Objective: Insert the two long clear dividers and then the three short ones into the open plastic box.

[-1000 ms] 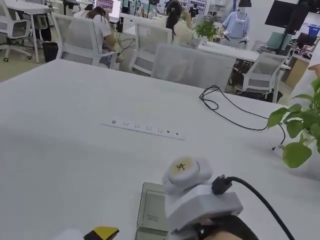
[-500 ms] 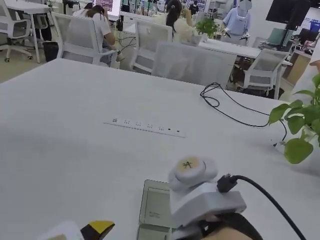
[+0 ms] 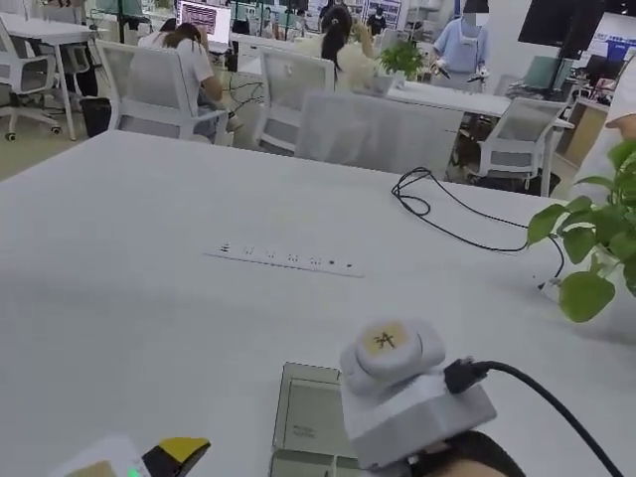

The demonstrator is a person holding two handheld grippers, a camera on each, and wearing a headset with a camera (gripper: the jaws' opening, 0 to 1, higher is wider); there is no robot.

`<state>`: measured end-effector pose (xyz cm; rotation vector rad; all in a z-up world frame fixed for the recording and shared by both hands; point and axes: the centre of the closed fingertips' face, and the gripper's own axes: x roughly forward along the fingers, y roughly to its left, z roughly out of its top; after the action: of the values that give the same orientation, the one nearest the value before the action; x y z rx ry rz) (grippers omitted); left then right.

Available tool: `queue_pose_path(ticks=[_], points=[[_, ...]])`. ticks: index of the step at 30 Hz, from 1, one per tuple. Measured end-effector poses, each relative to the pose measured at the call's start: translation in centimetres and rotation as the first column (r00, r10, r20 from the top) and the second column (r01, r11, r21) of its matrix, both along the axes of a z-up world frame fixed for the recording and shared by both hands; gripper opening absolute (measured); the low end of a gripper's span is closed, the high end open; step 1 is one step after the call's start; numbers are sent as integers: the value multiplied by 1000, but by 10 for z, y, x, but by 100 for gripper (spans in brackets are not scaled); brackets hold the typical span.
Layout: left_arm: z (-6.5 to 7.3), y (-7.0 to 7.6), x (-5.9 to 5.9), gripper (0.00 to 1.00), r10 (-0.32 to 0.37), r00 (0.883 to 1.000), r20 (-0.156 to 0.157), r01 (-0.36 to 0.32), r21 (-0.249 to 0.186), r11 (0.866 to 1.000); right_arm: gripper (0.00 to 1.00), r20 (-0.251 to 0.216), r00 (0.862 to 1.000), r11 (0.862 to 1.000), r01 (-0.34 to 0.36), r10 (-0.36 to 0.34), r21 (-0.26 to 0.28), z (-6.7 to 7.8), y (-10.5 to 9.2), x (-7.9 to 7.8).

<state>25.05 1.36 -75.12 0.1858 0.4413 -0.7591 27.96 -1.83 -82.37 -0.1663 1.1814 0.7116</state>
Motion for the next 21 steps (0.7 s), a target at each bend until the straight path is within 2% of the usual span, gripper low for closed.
queue_pose_path(ticks=[4, 5, 9, 17, 21], points=[[3, 1, 0, 92, 15, 1000, 4, -15, -8, 1000, 28, 32, 998, 999, -50, 49, 22, 8, 1, -1], [4, 2, 0, 92, 20, 1000, 4, -20, -13, 1000, 29, 49, 995, 995, -91, 89, 33, 10, 3, -2], [6, 3, 0, 92, 32, 1000, 0, -32, -22, 999, 32, 71, 988, 990, -140, 138, 30, 14, 1, -5], [7, 5, -2, 91, 48, 999, -6, -48, -24, 999, 37, 117, 971, 975, -216, 209, 49, 26, -7, -10], [9, 5, -3, 91, 52, 999, -7, -52, -27, 998, 39, 120, 965, 967, -244, 235, 67, 30, -11, -15]])
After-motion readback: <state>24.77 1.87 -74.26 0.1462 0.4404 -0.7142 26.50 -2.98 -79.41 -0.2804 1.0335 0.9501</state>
